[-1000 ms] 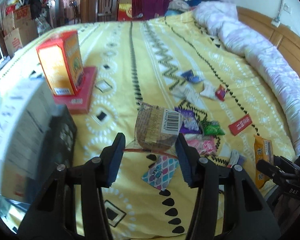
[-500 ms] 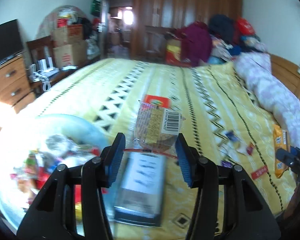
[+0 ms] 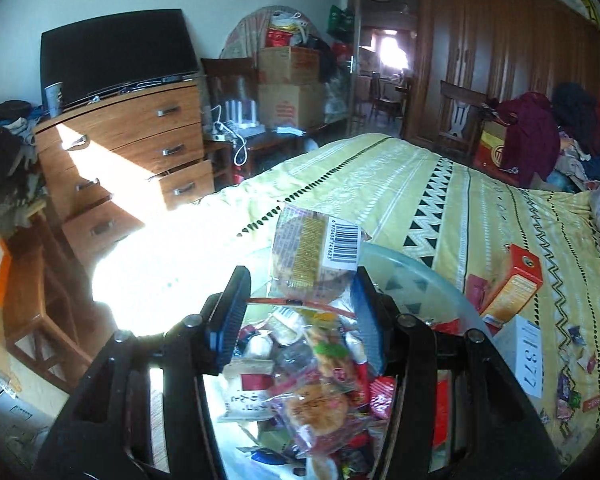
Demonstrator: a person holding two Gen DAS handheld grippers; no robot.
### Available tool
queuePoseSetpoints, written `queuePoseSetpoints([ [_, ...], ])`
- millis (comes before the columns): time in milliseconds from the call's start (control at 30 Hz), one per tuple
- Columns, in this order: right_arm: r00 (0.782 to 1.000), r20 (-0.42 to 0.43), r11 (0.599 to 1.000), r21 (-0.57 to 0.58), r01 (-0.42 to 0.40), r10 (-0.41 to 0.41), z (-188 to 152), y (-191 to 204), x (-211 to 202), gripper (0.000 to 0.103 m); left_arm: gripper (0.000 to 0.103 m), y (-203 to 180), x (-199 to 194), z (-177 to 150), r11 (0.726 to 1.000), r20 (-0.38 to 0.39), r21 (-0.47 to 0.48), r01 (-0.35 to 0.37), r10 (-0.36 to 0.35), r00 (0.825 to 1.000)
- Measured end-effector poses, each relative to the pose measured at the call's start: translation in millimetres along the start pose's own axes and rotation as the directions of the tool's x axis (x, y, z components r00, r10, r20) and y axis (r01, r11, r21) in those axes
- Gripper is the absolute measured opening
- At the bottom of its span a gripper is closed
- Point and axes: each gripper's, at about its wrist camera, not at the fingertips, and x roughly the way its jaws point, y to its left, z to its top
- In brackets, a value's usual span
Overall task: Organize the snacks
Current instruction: 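Carry the orange packet and brown packet with both tools over the glass bowl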
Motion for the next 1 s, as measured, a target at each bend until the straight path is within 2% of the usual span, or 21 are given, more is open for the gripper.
queuePoseSetpoints([
  [200, 0.997, -0.063, 0.997, -0.055, -0.055, 0.051, 3, 57, 55, 0.076, 0.052, 13, 8, -9, 1.000, -0.017, -0.024, 0.000, 0.000, 1.000],
  [333, 0.995, -0.086, 0.996, -0.072, -0.059, 0.053, 2, 71, 73, 0.076, 0.052, 19, 11, -9, 0.999, -0.025, -0.028, 0.019, -0.020, 0.999],
  [1000, 0.988, -0.148, 0.994, -0.093, -0.064, 0.050, 4, 73, 115, 0.076, 0.052, 40, 30, -9, 0.999, -0.075, -0.033, 0.030, -0.032, 0.997],
])
